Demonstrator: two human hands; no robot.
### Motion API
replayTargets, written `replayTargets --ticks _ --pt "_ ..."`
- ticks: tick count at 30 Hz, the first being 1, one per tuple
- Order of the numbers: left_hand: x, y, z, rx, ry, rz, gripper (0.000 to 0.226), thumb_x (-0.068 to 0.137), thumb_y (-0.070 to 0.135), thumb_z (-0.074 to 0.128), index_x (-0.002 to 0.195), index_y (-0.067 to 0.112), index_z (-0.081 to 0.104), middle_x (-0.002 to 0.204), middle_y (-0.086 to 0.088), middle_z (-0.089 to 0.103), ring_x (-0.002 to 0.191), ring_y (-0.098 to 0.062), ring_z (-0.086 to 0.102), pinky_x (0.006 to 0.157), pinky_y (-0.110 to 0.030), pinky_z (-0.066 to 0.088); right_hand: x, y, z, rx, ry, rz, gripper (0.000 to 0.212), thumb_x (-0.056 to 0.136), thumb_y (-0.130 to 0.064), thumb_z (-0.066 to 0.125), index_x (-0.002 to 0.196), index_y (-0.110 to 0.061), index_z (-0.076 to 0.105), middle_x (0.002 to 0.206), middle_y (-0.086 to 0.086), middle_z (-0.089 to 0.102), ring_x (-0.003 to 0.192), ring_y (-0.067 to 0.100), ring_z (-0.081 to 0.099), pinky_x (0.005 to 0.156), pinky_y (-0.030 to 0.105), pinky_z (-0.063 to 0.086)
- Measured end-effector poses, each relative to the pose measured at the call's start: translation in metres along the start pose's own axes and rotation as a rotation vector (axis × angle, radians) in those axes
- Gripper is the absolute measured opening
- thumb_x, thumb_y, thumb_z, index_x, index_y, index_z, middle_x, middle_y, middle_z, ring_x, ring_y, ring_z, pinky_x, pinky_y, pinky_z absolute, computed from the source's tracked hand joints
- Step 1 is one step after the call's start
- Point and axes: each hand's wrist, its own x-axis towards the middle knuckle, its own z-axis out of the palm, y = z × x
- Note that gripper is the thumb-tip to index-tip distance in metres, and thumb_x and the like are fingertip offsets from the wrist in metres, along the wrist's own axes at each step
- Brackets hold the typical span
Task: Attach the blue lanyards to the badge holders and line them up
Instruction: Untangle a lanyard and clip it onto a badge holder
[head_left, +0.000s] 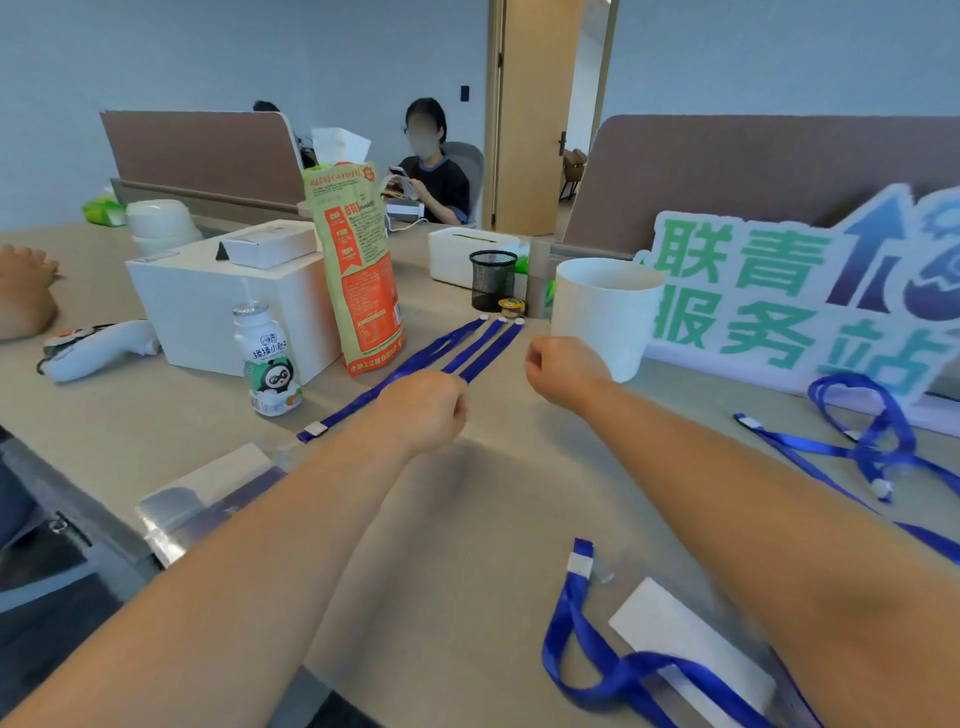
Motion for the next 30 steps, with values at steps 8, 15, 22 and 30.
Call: replayTargets --ticks 8,15,22,30 --pt "-0.024 0.092 0.014 -0.075 0.021 0.135 0.011 0.089 0.019 0.053 0.097 0.019 0.061 0.097 0.000 0.061 0.091 -0.015 0.055 0.078 -0.028 0.048 -0.117 0.077 -0.066 -0.043 0.069 0.067 0.025 0.089 -0.015 0.043 0.067 -0.017 0.054 0.078 0.004 0.060 0.079 0.023 0.054 0.070 0.033 0.045" --pt "-0.058 0.131 0.026 0.009 -0.070 0.086 0.023 0.089 0.033 0.055 0.101 0.014 0.056 0.093 0.000 0.053 0.088 -0.015 0.049 0.078 -0.029 0.042 -0.201 0.088 -0.086 -0.039 -0.058 0.038 0.020 0.090 -0.019 0.048 0.097 -0.013 0.066 0.101 0.003 0.068 0.090 0.017 0.058 0.074 0.022 0.039" --pt "-0.086 0.129 0.036 0.055 -0.267 -0.036 0.047 0.083 0.050 0.058 0.059 0.013 0.042 0.057 -0.002 0.036 0.057 -0.018 0.038 0.050 -0.028 0.025 -0.250 0.068 -0.078 0.098 -0.219 0.006 0.029 0.079 -0.037 0.069 0.102 -0.018 0.065 0.091 -0.007 0.059 0.083 0.010 0.054 0.077 0.020 0.042" --pt "-0.096 0.136 0.044 -0.178 -0.198 0.009 0.035 0.084 0.031 0.064 0.061 0.013 0.045 0.061 -0.006 0.042 0.058 -0.019 0.036 0.050 -0.027 0.024 -0.266 0.069 -0.069 0.089 -0.288 0.052 0.046 0.073 -0.036 0.076 0.111 -0.015 0.062 0.097 -0.005 0.054 0.090 0.013 0.053 0.085 0.025 0.046"
